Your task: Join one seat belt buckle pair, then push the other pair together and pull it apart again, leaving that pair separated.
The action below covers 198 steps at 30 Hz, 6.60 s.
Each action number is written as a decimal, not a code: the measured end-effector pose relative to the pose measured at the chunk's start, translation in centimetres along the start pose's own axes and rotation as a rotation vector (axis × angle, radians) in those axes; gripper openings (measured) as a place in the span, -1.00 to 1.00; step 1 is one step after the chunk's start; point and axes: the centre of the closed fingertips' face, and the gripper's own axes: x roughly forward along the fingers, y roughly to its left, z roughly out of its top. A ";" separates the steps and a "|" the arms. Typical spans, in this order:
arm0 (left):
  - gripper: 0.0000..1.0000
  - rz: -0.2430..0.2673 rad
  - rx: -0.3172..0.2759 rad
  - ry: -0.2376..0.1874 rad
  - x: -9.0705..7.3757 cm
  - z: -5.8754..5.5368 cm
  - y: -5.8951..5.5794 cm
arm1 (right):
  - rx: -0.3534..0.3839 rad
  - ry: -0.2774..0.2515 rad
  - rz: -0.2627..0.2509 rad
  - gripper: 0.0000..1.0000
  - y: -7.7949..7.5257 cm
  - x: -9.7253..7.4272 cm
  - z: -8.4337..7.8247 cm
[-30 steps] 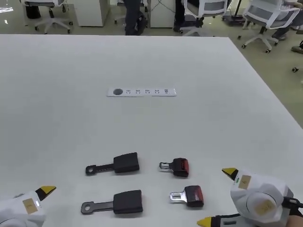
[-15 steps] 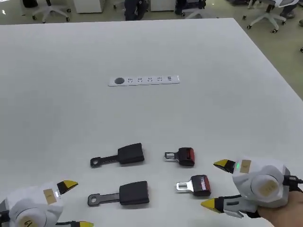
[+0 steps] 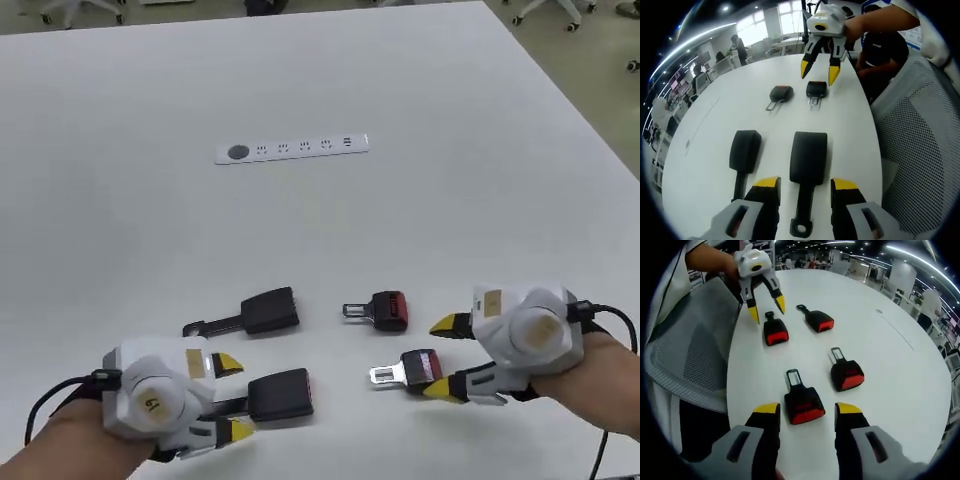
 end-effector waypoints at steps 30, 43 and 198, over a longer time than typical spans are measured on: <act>-0.31 -0.151 0.118 0.060 3.0 0.6 -0.8 | -0.091 0.055 0.112 -0.32 0.0 2.0 -0.9; -0.33 -0.118 0.089 0.093 2.8 0.6 -0.8 | -0.136 0.067 0.146 -0.33 0.2 2.1 -1.1; -0.17 -0.071 0.021 0.136 0.7 3.2 4.1 | -0.016 -0.136 0.067 -0.26 -0.4 3.4 7.7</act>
